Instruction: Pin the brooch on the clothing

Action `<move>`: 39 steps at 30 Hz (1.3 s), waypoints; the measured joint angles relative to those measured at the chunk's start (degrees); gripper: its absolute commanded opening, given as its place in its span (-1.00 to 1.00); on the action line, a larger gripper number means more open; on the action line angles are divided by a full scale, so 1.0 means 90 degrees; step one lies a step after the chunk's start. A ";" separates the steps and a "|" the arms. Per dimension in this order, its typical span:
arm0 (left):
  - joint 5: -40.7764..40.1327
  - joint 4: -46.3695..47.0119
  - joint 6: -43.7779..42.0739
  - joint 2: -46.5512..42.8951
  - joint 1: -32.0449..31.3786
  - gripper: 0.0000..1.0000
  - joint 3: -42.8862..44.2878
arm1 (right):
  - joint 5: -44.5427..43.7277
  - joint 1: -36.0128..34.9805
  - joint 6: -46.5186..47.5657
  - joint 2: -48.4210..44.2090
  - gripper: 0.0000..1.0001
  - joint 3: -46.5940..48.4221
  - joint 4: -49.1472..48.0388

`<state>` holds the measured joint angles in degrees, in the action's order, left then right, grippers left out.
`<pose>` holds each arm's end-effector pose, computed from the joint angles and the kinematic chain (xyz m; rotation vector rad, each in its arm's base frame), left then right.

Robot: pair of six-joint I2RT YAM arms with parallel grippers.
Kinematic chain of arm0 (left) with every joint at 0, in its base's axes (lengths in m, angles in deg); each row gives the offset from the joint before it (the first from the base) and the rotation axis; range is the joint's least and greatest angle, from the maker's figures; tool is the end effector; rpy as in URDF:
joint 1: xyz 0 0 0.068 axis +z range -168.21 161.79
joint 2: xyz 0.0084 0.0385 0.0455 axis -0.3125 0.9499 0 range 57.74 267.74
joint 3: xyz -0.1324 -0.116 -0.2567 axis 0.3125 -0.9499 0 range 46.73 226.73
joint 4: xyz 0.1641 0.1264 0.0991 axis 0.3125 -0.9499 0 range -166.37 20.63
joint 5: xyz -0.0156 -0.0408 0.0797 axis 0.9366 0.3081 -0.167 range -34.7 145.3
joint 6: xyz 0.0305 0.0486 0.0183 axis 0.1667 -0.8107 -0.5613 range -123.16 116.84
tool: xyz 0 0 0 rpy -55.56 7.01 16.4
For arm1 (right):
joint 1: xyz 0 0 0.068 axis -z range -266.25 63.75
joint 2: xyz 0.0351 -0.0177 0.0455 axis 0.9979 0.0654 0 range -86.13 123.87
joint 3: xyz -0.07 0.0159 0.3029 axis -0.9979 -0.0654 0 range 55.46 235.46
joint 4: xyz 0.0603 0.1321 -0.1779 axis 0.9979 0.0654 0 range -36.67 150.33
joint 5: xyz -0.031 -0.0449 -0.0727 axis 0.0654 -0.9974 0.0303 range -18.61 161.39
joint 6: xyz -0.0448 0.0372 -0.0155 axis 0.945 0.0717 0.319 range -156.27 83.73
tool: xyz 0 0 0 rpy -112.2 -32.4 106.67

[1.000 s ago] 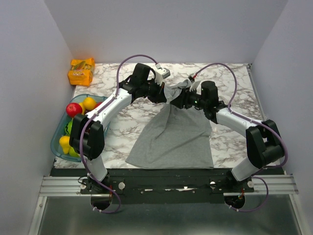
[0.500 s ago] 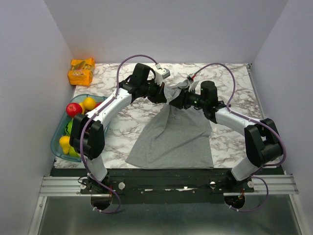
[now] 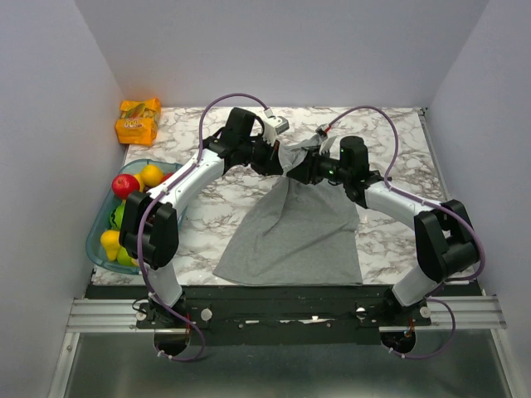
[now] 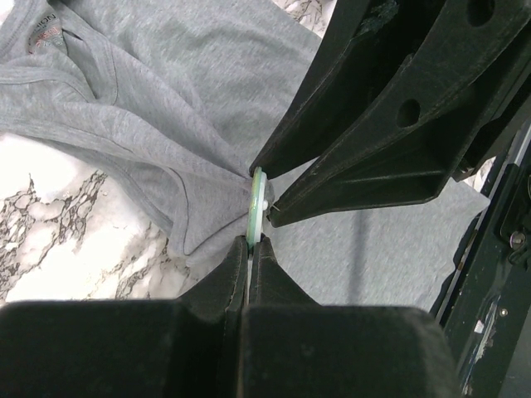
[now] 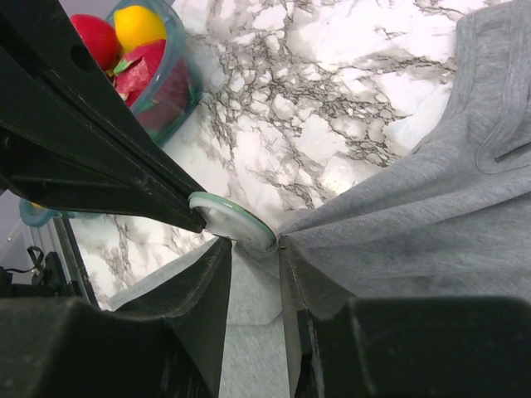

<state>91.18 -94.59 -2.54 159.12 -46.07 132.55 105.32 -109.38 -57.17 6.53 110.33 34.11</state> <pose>0.3258 -0.2018 0.3404 0.8650 2.1350 -0.9719 0.3052 0.1575 0.2997 -0.4628 1.9302 1.0710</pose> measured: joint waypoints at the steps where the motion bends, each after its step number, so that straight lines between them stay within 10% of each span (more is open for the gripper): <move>1: 0.0000 0.0002 -0.0002 0.0000 0.0000 -1.00 0.0000 | 0.0010 0.0000 -0.0002 0.0022 -0.31 0.0019 0.0000; 39: -0.0022 -0.0097 -0.0236 0.0107 -0.0117 -1.00 0.0000 | 0.0559 0.0107 0.0267 0.0386 -0.42 0.0396 0.0539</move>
<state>90.98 -95.46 -4.66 160.09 -47.12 132.55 110.35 -108.42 -54.77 10.01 113.90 38.96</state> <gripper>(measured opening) 0.014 0.295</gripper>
